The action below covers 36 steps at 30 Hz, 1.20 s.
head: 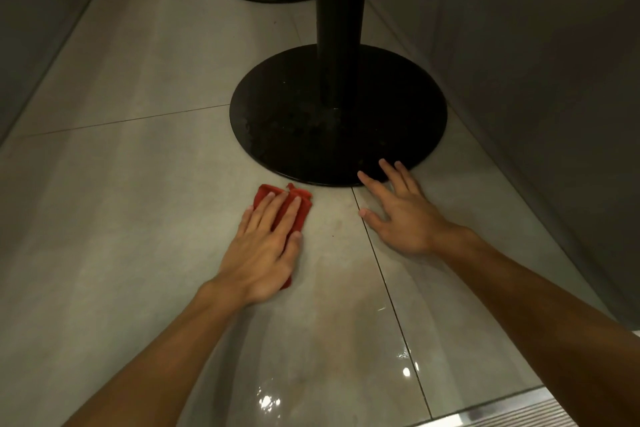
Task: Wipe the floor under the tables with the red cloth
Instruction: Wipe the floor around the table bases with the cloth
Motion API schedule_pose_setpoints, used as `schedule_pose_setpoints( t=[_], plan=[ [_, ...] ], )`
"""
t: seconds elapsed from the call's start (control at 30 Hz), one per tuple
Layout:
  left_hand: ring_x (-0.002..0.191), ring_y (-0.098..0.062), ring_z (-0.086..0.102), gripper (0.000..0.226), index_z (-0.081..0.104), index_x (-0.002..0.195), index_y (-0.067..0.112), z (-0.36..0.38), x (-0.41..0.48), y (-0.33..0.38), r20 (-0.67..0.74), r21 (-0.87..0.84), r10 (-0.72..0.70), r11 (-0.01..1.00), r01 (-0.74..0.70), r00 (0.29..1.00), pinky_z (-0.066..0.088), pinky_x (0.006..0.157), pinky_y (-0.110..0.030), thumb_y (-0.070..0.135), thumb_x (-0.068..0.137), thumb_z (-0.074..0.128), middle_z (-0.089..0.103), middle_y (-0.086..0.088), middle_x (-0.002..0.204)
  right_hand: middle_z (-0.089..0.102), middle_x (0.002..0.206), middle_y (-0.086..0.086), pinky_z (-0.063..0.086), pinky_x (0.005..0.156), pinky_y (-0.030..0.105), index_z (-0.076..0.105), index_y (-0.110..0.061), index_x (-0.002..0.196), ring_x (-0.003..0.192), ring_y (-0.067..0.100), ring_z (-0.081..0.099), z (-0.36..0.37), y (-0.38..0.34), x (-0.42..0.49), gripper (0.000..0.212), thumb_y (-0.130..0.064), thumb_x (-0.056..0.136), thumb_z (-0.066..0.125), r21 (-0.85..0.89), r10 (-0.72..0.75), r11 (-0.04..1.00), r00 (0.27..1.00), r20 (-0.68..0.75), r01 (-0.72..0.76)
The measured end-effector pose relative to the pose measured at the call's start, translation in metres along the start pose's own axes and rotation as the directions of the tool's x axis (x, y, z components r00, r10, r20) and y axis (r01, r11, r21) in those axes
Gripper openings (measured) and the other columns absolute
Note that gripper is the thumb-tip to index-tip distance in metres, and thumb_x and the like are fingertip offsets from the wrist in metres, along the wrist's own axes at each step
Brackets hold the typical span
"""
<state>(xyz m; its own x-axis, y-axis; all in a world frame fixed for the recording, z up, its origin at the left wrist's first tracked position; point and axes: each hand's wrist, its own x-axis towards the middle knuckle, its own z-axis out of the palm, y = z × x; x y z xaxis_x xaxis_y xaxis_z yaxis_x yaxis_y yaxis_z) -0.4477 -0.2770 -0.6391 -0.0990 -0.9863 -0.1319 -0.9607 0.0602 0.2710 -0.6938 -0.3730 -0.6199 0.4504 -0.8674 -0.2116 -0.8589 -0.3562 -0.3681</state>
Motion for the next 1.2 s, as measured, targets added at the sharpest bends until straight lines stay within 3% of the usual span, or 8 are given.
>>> schedule_pose_setpoints(
  t=[0.1,0.4,0.53,0.67,0.77,0.87,1.07,1.2],
  plan=[
    [0.148,-0.014,-0.015,0.064,-0.006,0.153,0.03,0.003,0.014,0.017,-0.013,0.016,-0.014,1.0,0.014,1.0,-0.009,0.12,-0.04,0.054,0.095,0.003,-0.008,0.004,0.163,-0.015,0.162,-0.006,-0.001,0.121,0.044,0.004,-0.042,0.153,0.146,0.016,-0.024,0.002,0.001,0.001,0.066,-0.055,0.097,0.038,-0.008,0.005,1.0,1.0,-0.005,-0.005],
    [0.145,-0.005,-0.021,0.057,-0.004,0.153,0.034,0.013,-0.043,0.018,0.041,0.028,0.257,0.966,-0.258,0.966,-0.01,0.12,-0.037,0.051,0.1,0.006,-0.012,0.012,0.16,-0.013,0.162,-0.005,0.0,0.122,0.043,0.006,-0.041,0.153,0.147,0.016,-0.021,0.0,0.003,0.002,0.067,-0.055,0.097,0.039,-0.019,-0.008,1.0,1.0,-0.013,0.008],
    [0.143,0.0,-0.022,0.063,-0.004,0.152,0.036,0.003,-0.054,-0.011,0.034,-0.007,0.12,0.993,-0.12,0.992,-0.011,0.12,-0.034,0.058,0.094,-0.003,-0.01,0.013,0.161,-0.012,0.163,-0.003,0.004,0.122,0.044,0.01,-0.039,0.153,0.147,0.02,-0.019,-0.002,-0.005,-0.001,0.064,-0.051,0.098,0.04,-0.013,-0.011,1.0,1.0,-0.015,0.011],
    [0.144,-0.007,-0.025,0.069,-0.015,0.149,0.034,0.001,-0.038,-0.003,0.03,0.028,0.005,1.0,-0.006,1.0,-0.016,0.118,-0.035,0.06,0.086,-0.014,-0.017,0.009,0.16,-0.01,0.162,-0.005,0.01,0.119,0.046,0.029,-0.038,0.149,0.148,0.024,-0.014,-0.004,-0.019,-0.013,0.053,-0.043,0.099,0.044,-0.034,-0.115,0.993,0.993,-0.022,0.114],
    [0.145,-0.01,-0.023,0.064,-0.01,0.152,0.029,0.005,-0.032,0.02,0.015,0.029,0.056,0.998,-0.057,0.998,-0.017,0.117,-0.036,0.054,0.093,-0.005,-0.012,0.004,0.162,0.007,0.161,-0.002,0.015,0.12,0.043,0.038,-0.036,0.145,0.147,0.024,0.001,-0.003,-0.03,-0.021,0.047,-0.042,0.099,0.044,-0.091,-0.204,0.975,0.978,-0.032,0.2],
    [0.145,-0.011,-0.022,0.061,-0.005,0.154,0.027,0.011,-0.041,0.033,0.025,0.056,0.162,0.985,-0.163,0.987,-0.016,0.118,-0.038,0.049,0.098,0.003,-0.01,0.003,0.162,0.02,0.157,0.001,0.021,0.118,0.039,0.037,-0.033,0.146,0.144,0.022,0.011,0.002,-0.03,-0.025,0.048,-0.043,0.099,0.043,-0.11,-0.201,0.974,0.98,-0.012,0.198],
    [0.149,-0.01,-0.008,0.055,0.005,0.155,0.03,0.017,-0.08,0.014,0.019,0.067,0.33,0.941,-0.331,0.944,-0.003,0.12,-0.038,0.043,0.103,0.016,0.002,0.007,0.163,0.013,0.16,0.001,0.013,0.119,0.038,0.026,-0.036,0.15,0.147,0.022,0.004,0.01,-0.017,-0.033,0.052,-0.043,0.101,0.039,-0.108,-0.152,0.982,0.988,0.028,0.154],
    [0.148,-0.006,-0.009,0.057,0.005,0.154,0.033,0.01,-0.081,-0.011,0.002,0.028,0.236,0.971,-0.236,0.972,-0.002,0.12,-0.037,0.051,0.1,0.009,0.003,0.009,0.163,0.012,0.161,-0.001,0.013,0.12,0.039,0.024,-0.038,0.151,0.147,0.021,0.002,0.012,-0.015,-0.034,0.052,-0.044,0.101,0.038,-0.092,-0.154,0.983,0.988,0.029,0.156]
  ],
)
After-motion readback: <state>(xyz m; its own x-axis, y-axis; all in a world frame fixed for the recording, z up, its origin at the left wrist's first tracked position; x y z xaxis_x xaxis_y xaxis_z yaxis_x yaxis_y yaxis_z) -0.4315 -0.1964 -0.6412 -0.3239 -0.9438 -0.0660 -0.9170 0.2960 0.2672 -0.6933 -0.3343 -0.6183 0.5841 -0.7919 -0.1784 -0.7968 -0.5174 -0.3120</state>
